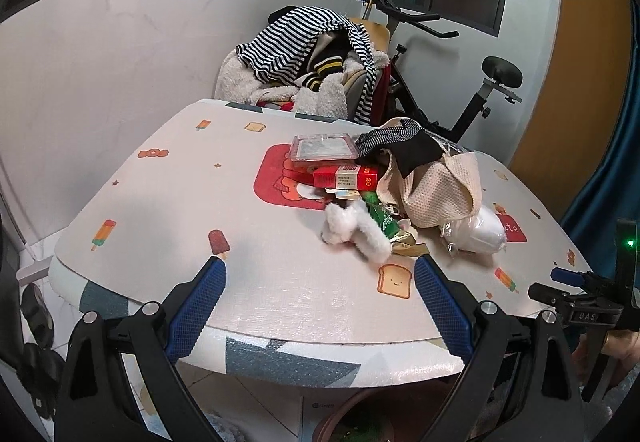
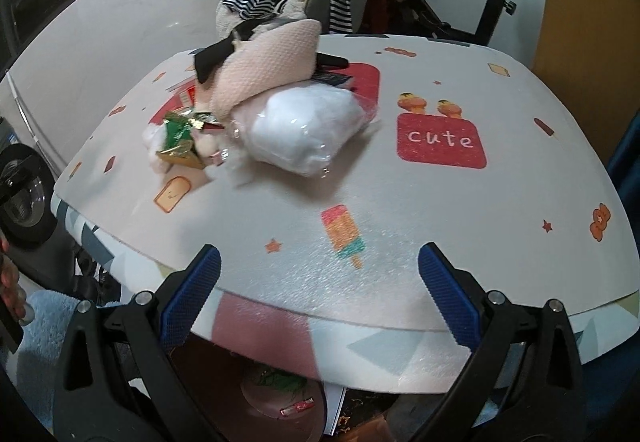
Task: Collect trash
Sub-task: 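Raise both tools back over the table, then grasp the clear plastic bag of stuffing with the right tool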
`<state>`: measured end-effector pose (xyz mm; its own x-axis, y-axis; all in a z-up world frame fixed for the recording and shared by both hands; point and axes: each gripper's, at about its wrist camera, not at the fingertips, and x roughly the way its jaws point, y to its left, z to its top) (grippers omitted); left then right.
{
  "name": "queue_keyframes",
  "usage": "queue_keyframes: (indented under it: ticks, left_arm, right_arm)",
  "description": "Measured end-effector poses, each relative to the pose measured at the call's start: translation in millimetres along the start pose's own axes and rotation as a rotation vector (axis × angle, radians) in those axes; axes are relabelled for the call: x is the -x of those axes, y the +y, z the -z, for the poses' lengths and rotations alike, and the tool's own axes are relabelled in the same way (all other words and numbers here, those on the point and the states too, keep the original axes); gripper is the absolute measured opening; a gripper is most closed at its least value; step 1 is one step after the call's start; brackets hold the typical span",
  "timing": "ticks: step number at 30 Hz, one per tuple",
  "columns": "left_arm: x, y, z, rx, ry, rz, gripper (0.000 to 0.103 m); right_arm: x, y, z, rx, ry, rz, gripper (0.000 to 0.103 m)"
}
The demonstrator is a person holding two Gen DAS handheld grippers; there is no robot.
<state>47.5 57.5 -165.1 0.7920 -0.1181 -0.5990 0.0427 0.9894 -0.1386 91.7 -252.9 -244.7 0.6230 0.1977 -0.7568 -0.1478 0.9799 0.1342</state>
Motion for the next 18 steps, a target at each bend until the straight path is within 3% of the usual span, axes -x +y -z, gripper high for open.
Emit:
queue_keyframes:
  ticks: [9, 18]
  left_arm:
    - [-20, 5, 5, 0.025, 0.037, 0.006, 0.093]
    - [-32, 12, 7, 0.049, 0.062, 0.013, 0.093]
  right_arm:
    - [-26, 5, -27, -0.009, -0.021, 0.013, 0.097]
    - [-74, 40, -78, 0.23, -0.007, 0.12, 0.097]
